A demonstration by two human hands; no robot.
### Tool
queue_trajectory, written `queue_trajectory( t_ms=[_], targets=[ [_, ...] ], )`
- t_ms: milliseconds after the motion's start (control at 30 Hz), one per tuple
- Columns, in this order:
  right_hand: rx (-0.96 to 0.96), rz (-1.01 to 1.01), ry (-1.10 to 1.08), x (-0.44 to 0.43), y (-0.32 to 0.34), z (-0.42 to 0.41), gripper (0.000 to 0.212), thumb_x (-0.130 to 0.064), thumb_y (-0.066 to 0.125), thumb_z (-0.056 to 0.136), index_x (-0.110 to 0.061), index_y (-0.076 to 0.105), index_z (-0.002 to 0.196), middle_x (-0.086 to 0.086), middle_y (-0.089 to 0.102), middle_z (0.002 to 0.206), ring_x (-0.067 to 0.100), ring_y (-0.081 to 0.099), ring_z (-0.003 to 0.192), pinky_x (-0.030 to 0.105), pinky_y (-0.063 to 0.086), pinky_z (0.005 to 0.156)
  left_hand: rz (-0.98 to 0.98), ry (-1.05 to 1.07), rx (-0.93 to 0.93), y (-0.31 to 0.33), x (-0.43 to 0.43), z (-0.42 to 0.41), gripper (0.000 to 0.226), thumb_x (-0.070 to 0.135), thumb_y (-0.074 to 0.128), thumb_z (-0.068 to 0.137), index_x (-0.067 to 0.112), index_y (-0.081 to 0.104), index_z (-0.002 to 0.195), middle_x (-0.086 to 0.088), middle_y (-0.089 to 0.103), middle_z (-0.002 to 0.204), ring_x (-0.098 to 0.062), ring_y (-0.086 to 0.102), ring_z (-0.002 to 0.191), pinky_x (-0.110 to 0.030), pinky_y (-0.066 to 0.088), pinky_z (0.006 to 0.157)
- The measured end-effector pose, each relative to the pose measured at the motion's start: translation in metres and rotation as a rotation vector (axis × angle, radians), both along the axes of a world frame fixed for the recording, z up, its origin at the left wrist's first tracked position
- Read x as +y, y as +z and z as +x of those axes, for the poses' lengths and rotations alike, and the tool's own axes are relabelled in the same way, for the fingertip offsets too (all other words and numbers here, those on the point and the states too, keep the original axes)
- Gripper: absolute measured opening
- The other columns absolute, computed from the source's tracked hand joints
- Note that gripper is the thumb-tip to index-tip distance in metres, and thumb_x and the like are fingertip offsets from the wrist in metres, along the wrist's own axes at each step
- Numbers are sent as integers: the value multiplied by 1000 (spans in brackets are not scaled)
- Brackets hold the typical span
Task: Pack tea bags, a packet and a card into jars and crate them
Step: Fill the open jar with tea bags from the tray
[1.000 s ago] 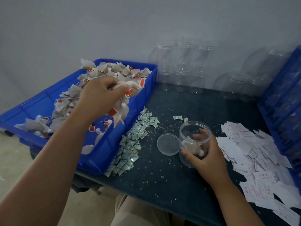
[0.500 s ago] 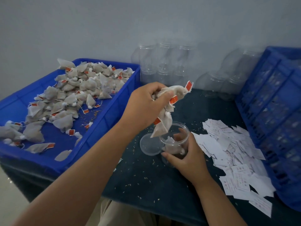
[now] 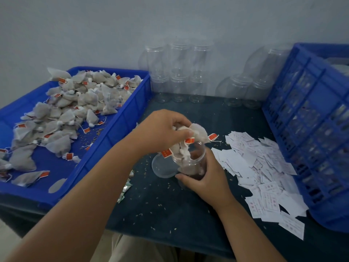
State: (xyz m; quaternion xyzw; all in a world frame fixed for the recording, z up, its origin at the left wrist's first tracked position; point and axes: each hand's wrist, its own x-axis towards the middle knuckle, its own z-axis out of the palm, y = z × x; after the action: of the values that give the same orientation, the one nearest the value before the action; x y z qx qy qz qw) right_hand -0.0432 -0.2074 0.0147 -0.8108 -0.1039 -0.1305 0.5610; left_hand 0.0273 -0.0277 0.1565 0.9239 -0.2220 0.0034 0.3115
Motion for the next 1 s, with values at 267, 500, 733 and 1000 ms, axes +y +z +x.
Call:
queue_trajectory(
  t_ms=[267, 500, 733, 1000],
  targets=[
    [-9, -2, -5, 0, 1, -1, 82, -54, 94, 71, -65, 47, 137, -29, 68, 134, -2, 67, 125, 14, 53, 97, -294, 115, -106, 12, 10, -8, 13, 49, 72, 92, 36, 74, 92, 26, 72, 84, 5, 67, 74, -7, 48, 58],
    [-13, -13, 4, 0, 3, -3, 82, -57, 93, 70, -65, 46, 137, -28, 68, 133, 0, 67, 123, 16, 55, 96, -233, 138, -65, -3, -4, -11, 25, 53, 79, 85, 31, 68, 86, 17, 70, 81, -6, 66, 74, -19, 53, 60],
    [17, 26, -2, -2, -1, -1, 81, -56, 94, 72, -45, 53, 141, -20, 71, 129, 7, 71, 119, 25, 59, 94, -281, 144, 28, 3, 2, -10, 12, 47, 78, 88, 35, 76, 86, 24, 73, 83, 3, 69, 75, -10, 52, 59],
    [-5, 22, -10, -1, 1, -2, 76, -51, 95, 73, -49, 53, 137, -21, 71, 127, 6, 72, 117, 20, 58, 89, 37, 22, 157, 0, -7, -12, 24, 57, 78, 83, 45, 75, 103, 21, 74, 88, 12, 64, 84, -8, 43, 60]
  ],
)
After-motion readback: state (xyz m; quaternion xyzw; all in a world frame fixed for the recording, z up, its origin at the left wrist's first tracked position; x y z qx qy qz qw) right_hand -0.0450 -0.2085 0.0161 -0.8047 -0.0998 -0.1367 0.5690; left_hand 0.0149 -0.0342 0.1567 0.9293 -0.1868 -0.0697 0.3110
